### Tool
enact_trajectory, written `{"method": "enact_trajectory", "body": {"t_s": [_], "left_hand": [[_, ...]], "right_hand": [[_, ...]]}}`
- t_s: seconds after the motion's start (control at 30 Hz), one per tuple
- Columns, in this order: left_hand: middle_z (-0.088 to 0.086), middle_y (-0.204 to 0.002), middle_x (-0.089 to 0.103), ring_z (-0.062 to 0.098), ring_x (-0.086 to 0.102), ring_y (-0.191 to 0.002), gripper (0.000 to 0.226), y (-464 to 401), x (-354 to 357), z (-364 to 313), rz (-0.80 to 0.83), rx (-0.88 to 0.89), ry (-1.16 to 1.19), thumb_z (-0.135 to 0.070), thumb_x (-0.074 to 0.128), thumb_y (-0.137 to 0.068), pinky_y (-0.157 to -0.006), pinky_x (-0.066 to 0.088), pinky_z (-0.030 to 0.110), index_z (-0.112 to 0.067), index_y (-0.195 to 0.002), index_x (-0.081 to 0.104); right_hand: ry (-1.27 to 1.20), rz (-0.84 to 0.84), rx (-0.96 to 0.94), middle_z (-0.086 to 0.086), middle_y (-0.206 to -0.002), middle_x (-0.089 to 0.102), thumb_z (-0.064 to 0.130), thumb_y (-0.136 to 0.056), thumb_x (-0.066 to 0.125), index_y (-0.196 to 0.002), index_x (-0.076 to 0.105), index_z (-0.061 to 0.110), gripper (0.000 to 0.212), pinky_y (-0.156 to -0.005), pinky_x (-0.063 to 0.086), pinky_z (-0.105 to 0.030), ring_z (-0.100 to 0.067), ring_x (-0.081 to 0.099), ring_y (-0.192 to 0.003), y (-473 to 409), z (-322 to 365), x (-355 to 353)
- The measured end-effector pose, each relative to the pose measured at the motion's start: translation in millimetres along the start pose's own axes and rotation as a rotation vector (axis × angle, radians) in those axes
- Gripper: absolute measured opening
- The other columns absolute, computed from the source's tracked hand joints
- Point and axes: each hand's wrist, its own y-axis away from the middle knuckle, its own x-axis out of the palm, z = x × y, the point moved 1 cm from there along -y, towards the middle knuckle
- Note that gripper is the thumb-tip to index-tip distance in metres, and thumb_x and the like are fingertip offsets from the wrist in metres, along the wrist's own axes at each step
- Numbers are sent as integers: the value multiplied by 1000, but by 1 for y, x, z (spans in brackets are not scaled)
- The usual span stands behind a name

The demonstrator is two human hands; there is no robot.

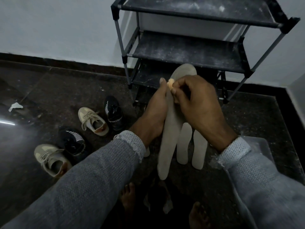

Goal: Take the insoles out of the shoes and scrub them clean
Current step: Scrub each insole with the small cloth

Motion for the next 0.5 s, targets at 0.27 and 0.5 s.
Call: {"method": "enact_trajectory", "body": {"t_s": [0.27,0.5], "left_hand": [[8,-87,70,17,67,-83,58,3,-3,-5,-69,27,-71,-50,27,-101,-70,55,24,-7,-110,65],[8,-106,68,16,64,-93,54,3,5,2,-18,9,27,-44,26,-103,-71,56,22,-6,-121,59]], "right_hand": [[-189,154,54,9,-78,65,17,-93,61,-88,68,14,9,-64,51,-12,0,63,-68,3,8,1],[-133,0,69,2,-81,65,14,-92,63,-87,69,11,8,-66,49,-10,-4,61,-72,-1,0,1]]}}
